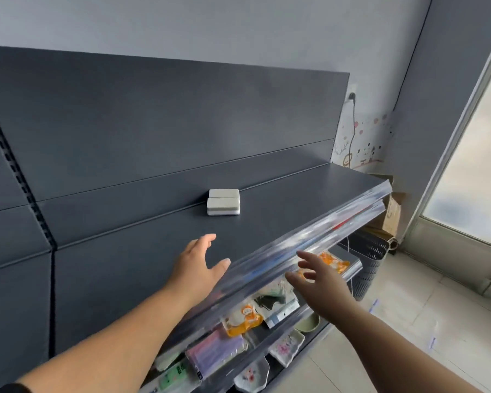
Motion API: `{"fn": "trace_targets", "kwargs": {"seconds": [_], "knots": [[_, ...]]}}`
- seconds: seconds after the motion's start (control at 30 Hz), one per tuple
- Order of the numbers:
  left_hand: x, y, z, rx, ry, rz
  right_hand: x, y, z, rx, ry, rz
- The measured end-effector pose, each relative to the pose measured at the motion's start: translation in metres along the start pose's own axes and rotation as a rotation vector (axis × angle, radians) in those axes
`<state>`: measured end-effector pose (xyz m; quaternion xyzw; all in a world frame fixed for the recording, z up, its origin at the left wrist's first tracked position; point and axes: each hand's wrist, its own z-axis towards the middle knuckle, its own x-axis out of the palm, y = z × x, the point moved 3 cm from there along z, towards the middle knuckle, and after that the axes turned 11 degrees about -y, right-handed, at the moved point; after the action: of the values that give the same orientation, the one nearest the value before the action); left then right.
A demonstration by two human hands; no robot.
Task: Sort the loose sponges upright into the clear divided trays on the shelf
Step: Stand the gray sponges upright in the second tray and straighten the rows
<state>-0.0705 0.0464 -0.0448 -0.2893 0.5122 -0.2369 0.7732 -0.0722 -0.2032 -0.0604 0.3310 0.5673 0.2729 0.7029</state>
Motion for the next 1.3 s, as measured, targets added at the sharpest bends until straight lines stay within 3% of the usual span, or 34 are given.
{"fn": "trace_targets", "kwargs": {"seconds": [0.3,0.6,0.8,0.97,1.13,1.3], "knots": [[0.021,0.042,0.137,-0.007,0.014,0.000,0.063,0.039,0.130,0.006,-0.016,-0.006],[0.064,0.056,0.206,-0.041,-0.028,0.052,0.102,0.038,0.218,-0.014,0.024,0.028],[0.090,0.058,0.232,-0.130,-0.137,0.112,0.126,0.034,0.274,-0.092,0.178,0.077],[0.116,0.057,0.240,-0.211,-0.090,0.184,0.135,0.029,0.320,-0.162,0.294,0.098],[0.129,0.053,0.237,-0.238,-0.026,0.386,0.157,0.035,0.355,-0.358,0.418,0.009],[0.130,0.043,0.244,-0.241,-0.045,0.510,0.190,0.044,0.375,-0.634,0.524,-0.265]]}}
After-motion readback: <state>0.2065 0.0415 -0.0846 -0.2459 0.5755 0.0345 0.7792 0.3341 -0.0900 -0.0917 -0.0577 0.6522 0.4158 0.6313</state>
